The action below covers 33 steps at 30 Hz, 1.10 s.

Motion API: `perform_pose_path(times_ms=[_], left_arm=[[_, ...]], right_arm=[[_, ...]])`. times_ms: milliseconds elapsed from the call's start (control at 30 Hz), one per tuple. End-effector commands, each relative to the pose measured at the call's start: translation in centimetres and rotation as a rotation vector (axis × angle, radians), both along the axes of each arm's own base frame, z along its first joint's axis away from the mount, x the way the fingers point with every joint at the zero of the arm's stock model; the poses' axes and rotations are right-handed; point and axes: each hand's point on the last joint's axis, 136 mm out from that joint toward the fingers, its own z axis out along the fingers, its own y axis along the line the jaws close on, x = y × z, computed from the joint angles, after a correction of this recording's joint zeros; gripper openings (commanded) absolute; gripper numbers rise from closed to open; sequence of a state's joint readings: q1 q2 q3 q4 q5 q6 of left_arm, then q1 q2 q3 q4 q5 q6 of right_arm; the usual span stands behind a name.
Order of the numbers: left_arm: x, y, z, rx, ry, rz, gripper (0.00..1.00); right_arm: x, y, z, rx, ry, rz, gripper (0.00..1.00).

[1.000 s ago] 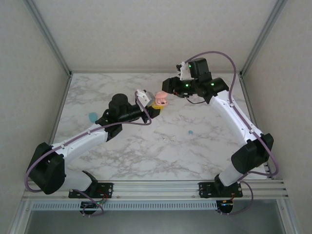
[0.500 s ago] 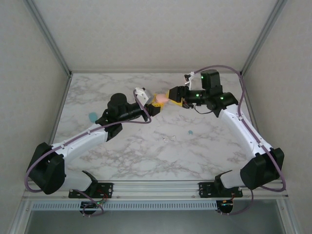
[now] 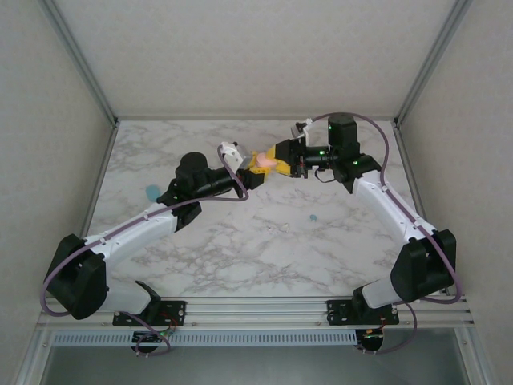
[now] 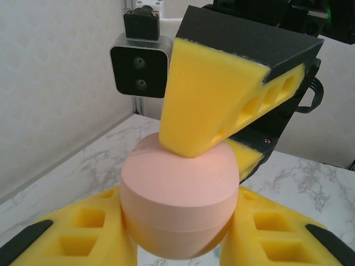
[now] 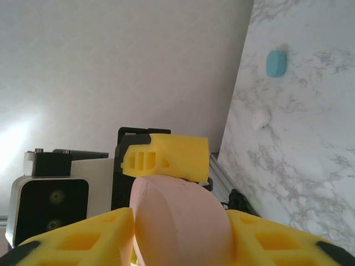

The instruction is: Insert wireless bluetooth earbuds into charging case

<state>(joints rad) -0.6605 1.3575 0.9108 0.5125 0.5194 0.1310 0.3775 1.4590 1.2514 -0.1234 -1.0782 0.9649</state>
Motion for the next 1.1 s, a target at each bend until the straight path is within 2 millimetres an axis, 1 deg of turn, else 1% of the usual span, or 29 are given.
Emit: perform_pose_path(times_ms=[0, 133, 333, 467, 567, 667, 733, 867, 967, 1067], left_arm=[[-0.1, -0.5, 2.7, -0.044, -0.066, -0.024, 0.15], [0.0, -0.6, 2.5, -0.035, -0.069, -0.024, 0.16], [0.3, -0.6, 1.8, 0.003, -0.058, -0.009, 0.21], [0.9, -0.4, 0.9, 0.040, -0.049, 0.023, 0.26], [1.1, -0.3, 0.3, 0.060, -0.041, 0.034, 0.31], [1.3, -0.4, -0.2, 0.074, -0.029, 0.041, 0.33], [1.4, -0.3, -0.2, 0.077, -0.027, 0.048, 0.42], [1.2, -0.3, -0.7, 0.092, -0.016, 0.040, 0.44], [1.2, -0.1, -2.1, 0.133, 0.012, 0.043, 0.49], [0.8, 0.4, -3.2, 0.131, 0.037, 0.054, 0.51]], right_arm=[[-0.7, 0.3, 0.0, 0.029, 0.026, 0.052, 0.43], [-0.8, 0.4, 0.1, 0.034, 0.028, 0.061, 0.42], [-0.2, 0.1, -0.7, 0.013, 0.041, 0.016, 0.24], [0.4, 0.0, -0.9, 0.019, 0.041, -0.021, 0.18], [0.7, 0.1, -1.1, 0.028, 0.053, -0.040, 0.17], [1.0, 0.0, -1.5, 0.024, 0.060, -0.060, 0.16], [1.2, -0.1, -1.7, 0.025, 0.064, -0.074, 0.16], [1.9, -0.3, -2.1, 0.023, 0.067, -0.116, 0.15], [2.8, -0.6, -2.7, 0.009, 0.066, -0.165, 0.16], [3.9, -1.1, -4.1, -0.009, 0.090, -0.216, 0.16]])
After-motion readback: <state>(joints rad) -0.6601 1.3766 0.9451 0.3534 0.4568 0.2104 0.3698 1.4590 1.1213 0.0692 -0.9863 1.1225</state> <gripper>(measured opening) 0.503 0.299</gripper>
